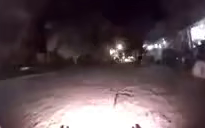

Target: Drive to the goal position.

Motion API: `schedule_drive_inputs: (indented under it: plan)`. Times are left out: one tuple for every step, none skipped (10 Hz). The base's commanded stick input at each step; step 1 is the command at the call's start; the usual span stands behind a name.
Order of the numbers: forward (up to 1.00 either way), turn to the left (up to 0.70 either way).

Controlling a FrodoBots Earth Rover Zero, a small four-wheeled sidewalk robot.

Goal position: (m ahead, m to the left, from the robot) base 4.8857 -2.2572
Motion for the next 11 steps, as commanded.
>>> schedule_drive_inputs:
  plan:
    - [0.85, -0.34]
    - [0.85, -0.34]
    - [0.85, -0.34]
    - [0.85, -0.34]
    - [0.85, -0.34]
    - [0.85, -0.34]
    - [0.85, -0.34]
    - [0.85, -0.23]
    - [0.85, -0.08]
    - [0.85, 0.00]
    - [0.85, 0.00]
